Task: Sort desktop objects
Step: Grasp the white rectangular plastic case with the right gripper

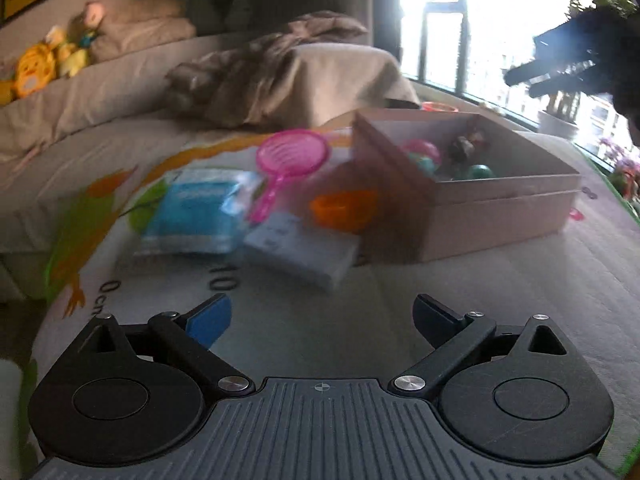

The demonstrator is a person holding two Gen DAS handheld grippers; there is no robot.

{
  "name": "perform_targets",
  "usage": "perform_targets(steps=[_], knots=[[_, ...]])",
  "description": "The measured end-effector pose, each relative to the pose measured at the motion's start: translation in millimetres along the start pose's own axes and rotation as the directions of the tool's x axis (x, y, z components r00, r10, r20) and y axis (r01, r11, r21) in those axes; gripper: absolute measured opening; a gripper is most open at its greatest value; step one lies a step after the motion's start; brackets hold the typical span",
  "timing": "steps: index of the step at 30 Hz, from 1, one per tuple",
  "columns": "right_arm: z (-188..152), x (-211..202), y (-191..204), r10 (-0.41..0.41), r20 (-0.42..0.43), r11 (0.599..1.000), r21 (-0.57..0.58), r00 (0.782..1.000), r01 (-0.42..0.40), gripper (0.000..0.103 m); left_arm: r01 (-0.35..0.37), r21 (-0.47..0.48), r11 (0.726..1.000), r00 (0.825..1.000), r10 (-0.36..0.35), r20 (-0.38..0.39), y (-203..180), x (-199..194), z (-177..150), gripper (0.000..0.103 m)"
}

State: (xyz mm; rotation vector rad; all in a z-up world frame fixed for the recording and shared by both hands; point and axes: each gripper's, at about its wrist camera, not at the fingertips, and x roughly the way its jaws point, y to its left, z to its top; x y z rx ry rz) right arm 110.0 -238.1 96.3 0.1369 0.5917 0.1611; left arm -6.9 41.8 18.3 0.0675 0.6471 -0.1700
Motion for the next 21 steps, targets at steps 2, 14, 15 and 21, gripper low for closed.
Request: perform_targets(steps=[2, 14, 15, 21], knots=[[-4.9, 0.5, 8.3, -0.002, -0.019, 1.0, -0.022, 1.0, 0.002, 0.036, -0.019, -0.005, 1.0, 1.0, 0.019, 0.001, 4.6, 3.4, -0.5, 0.101], [-5.8, 50.8, 129.1, 0.195, -0.358, 0.958, -0.132, 0.913, -0.256, 0.041, -0.04, -0.106, 0.994, 0.998, 0.034, -0.053, 24.8, 19.0, -6.5, 0.102], [-8.5, 58.7, 141.9, 0.184, -0.38, 0.953, -0.155, 0.907, -0.259, 0.041, -0.038, -0.105, 0.994, 0.998, 0.032, -0.052, 24.8, 18.3, -6.9, 0.102], [-36.2, 112.2, 192.7, 0.082, -0.48, 0.944, -0.243, 0.873, -0.222, 0.027, -0.018, -0.097, 0.995, 0.998, 0.012, -0.063, 26.9, 14.2, -9.7, 0.103]])
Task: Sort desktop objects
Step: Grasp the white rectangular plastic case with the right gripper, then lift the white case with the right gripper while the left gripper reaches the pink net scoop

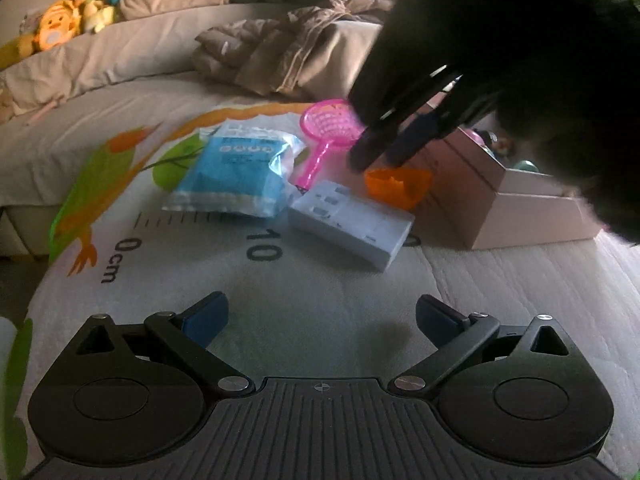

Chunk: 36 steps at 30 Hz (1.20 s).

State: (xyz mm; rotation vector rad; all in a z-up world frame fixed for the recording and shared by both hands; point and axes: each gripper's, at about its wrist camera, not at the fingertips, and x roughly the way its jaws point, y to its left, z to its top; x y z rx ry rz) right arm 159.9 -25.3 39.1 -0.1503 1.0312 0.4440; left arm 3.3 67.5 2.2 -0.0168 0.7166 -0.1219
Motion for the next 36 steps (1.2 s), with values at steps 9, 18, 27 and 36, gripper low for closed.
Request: perform_targets(steps=[9, 18, 27, 36], knots=[[-13.2, 13.6, -0.2, 0.109, -0.044, 0.993, 0.054, 0.993, -0.107, 0.055, -0.002, 0.062, 0.998, 1.0, 0.003, -0.019, 5.6, -6.6, -3.9, 0.103], [-45.5, 9.3, 28.9, 0.103, 0.02, 0.988, -0.119, 0.995, -0.099, 0.057, -0.055, 0.083, 0.995, 0.998, 0.058, -0.039, 24.9, -21.5, -11.7, 0.103], [-106.1, -33.9, 17.3, 0.176, 0.017, 0.979, -0.105, 0.984, -0.174, 0.048, -0.059, 0.139, 0.989, 0.996, 0.068, -0.057, 20.1, -30.2, -14.1, 0.103], [-171.7, -83.2, -70.3, -0.133, 0.128, 0.99, 0.072, 0.983, 0.125, 0.049, -0.017, 0.164, 0.986, 0.999, 0.022, -0.029, -6.4, -25.2, -1.9, 0.103]])
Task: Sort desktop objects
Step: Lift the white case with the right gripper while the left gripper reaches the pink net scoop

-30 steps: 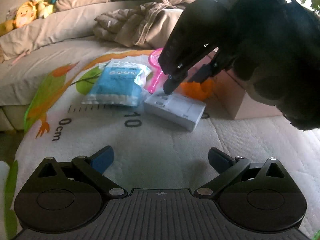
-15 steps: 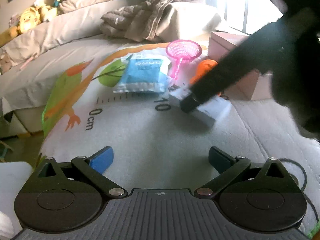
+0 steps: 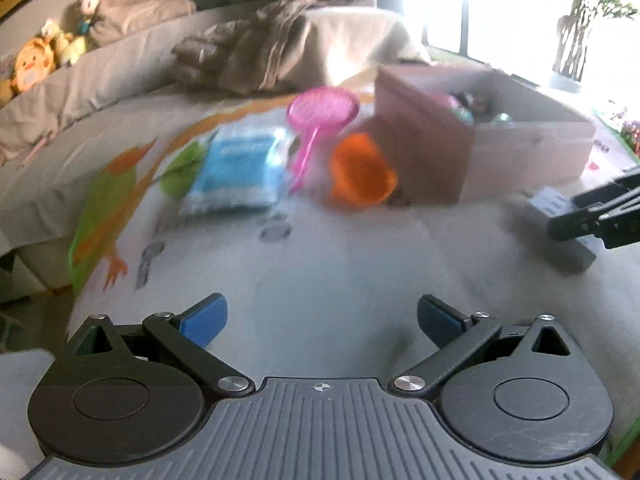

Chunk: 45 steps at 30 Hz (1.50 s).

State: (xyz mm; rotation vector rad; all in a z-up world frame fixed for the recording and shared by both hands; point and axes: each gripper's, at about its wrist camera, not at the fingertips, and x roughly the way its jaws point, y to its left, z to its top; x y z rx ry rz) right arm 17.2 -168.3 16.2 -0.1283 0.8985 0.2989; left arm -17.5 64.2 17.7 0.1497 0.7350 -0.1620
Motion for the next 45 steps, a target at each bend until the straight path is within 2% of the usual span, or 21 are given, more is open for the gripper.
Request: perform_targets(steps=[2, 5, 7, 9, 12, 17, 21, 23, 27, 30, 33, 34, 35, 36, 37, 39, 41, 42, 45], knots=[[-5.3, -4.6, -20.4, -0.056, 0.022, 0.997, 0.045, 0.998, 0.055, 0.058, -0.003, -0.014, 1.0, 0.999, 0.004, 0.043, -4.2, 0.6, 11.6, 0.103], [-14.8, -13.2, -46.0, -0.064, 0.082, 0.986, 0.156, 0.995, 0.051, 0.067, 0.015, -0.034, 0.999, 0.993, -0.011, 0.116, -7.3, 5.2, 31.6, 0.103], [-19.8, -16.2, -52.1, -0.098, 0.136, 0.979, 0.192, 0.986, 0.071, 0.072, 0.019, -0.032, 0.999, 0.991, -0.015, 0.134, -11.6, 12.9, 42.6, 0.099], [-23.2, -17.4, -52.5, -0.151, 0.195, 0.972, 0.206, 0.969, 0.11, 0.077, 0.018, -0.032, 0.999, 0.992, -0.014, 0.123, -15.1, 23.7, 52.5, 0.083], [-25.1, -14.5, -56.3, -0.159, 0.237, 0.967, 0.235, 0.958, 0.103, 0.081, 0.029, -0.046, 0.999, 0.996, -0.025, 0.084, -18.9, 45.9, 63.8, 0.084], [-28.3, -8.0, -70.5, -0.183, 0.238, 0.95, 0.293, 0.954, 0.109, 0.084, 0.01, -0.063, 0.998, 0.999, -0.008, 0.034, -22.0, 75.1, 74.9, 0.081], [-35.5, 1.6, -79.7, -0.191, 0.226, 0.932, 0.346, 0.955, 0.105, 0.087, -0.003, -0.073, 0.997, 1.0, 0.003, 0.004, -18.7, 86.0, 76.2, 0.057], [-37.1, 3.0, -85.1, -0.191, 0.222, 0.921, 0.377, 0.956, 0.096, 0.088, -0.004, -0.065, 0.998, 1.0, 0.004, 0.007, -17.0, 84.6, 73.8, 0.052], [-40.3, 3.5, -89.7, -0.196, 0.236, 0.906, 0.416, 0.952, 0.083, 0.097, 0.01, -0.027, 1.0, 1.0, -0.009, 0.028, -21.7, 65.3, 63.7, 0.043], [-40.6, 3.7, -89.7, -0.191, 0.239, 0.906, 0.417, 0.952, 0.077, 0.097, 0.099, 0.021, 0.995, 0.994, -0.099, 0.043, -33.4, 37.6, 50.6, 0.043], [-40.9, 4.0, -88.8, -0.184, 0.242, 0.909, 0.412, 0.953, 0.071, 0.098, 0.192, 0.091, 0.977, 0.979, -0.197, 0.053, -52.2, 16.1, 36.9, 0.044], [-40.7, 3.9, -88.1, -0.183, 0.242, 0.909, 0.41, 0.953, 0.071, 0.098, 0.234, 0.112, 0.966, 0.969, -0.241, 0.055, -57.7, 10.8, 33.9, 0.045], [-40.5, 3.8, -87.6, -0.184, 0.243, 0.91, 0.407, 0.953, 0.072, 0.098, 0.284, 0.127, 0.95, 0.955, -0.293, 0.057, -61.3, 6.0, 32.3, 0.059], [-40.9, 3.3, -86.7, -0.186, 0.245, 0.911, 0.406, 0.952, 0.073, 0.099, 0.317, 0.135, 0.939, 0.943, -0.328, 0.064, -62.9, 1.8, 32.8, 0.078], [-41.6, 2.4, -86.0, -0.187, 0.248, 0.911, 0.406, 0.95, 0.074, 0.099, 0.319, 0.14, 0.938, 0.94, -0.332, 0.083, -64.0, -0.6, 33.7, 0.085], [-42.1, 0.9, -86.5, -0.191, 0.255, 0.91, 0.409, 0.948, 0.073, 0.099, 0.262, 0.14, 0.955, 0.95, -0.28, 0.135, -61.4, -2.9, 42.8, 0.088], [-42.5, 0.6, -86.9, -0.191, 0.26, 0.908, 0.412, 0.947, 0.07, 0.1, 0.144, 0.098, 0.985, 0.973, -0.159, 0.168, -52.5, 6.8, 57.9, 0.088], [-42.5, 0.5, -86.8, -0.191, 0.26, 0.908, 0.413, 0.947, 0.07, 0.1, 0.086, 0.07, 0.994, 0.978, -0.098, 0.182, -47.6, 14.2, 64.9, 0.088], [-42.1, 0.5, -85.3, -0.189, 0.26, 0.91, 0.409, 0.947, 0.069, 0.101, -0.029, 0.024, 0.999, 0.98, 0.023, 0.199, -30.8, 49.1, 90.1, 0.095]])
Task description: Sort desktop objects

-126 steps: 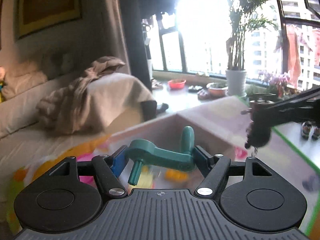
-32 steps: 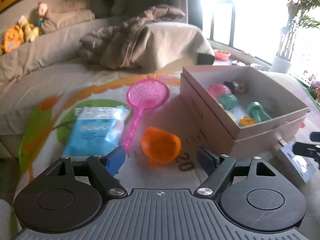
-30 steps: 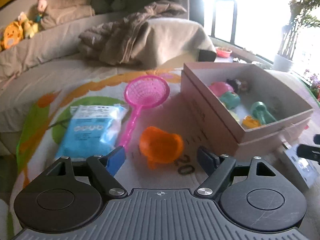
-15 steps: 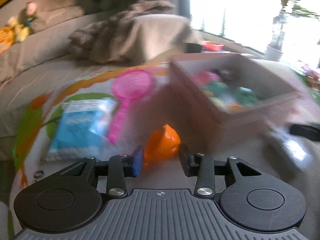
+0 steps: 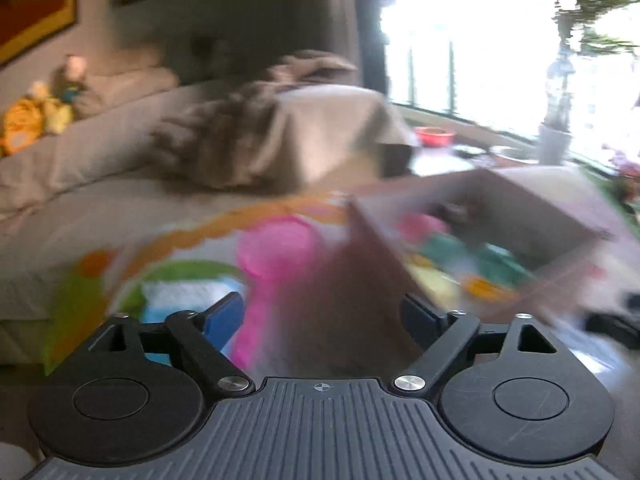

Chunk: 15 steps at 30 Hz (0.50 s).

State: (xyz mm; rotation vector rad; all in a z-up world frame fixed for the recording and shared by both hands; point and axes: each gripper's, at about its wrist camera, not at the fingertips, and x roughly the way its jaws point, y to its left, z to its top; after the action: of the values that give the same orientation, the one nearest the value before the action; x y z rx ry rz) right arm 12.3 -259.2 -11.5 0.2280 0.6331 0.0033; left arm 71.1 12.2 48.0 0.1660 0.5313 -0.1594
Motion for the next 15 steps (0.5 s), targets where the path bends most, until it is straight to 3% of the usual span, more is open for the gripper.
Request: perform_targets(steps=[4, 11, 15], knots=[[-0.5, -0.1, 1.3, 0.006, -0.001, 1.0, -0.009, 1.0, -0.006, 0.103, -0.066, 0.05, 0.997, 0.996, 0.069, -0.058, 12.8, 65.7, 22.9, 0.096], [0.8, 6.5, -1.5, 0.021, -0.042, 1.0, 0.015, 0.999, -0.02, 0.103, 0.014, 0.068, 0.998, 0.982, 0.0, -0.191, 29.4, 150.8, 41.6, 0.096], [0.7, 7.0, -2.7, 0.03, -0.039, 0.999, 0.022, 0.999, -0.029, 0.103, 0.053, 0.04, 0.998, 0.976, -0.043, -0.215, 33.8, 159.2, 40.8, 0.087]])
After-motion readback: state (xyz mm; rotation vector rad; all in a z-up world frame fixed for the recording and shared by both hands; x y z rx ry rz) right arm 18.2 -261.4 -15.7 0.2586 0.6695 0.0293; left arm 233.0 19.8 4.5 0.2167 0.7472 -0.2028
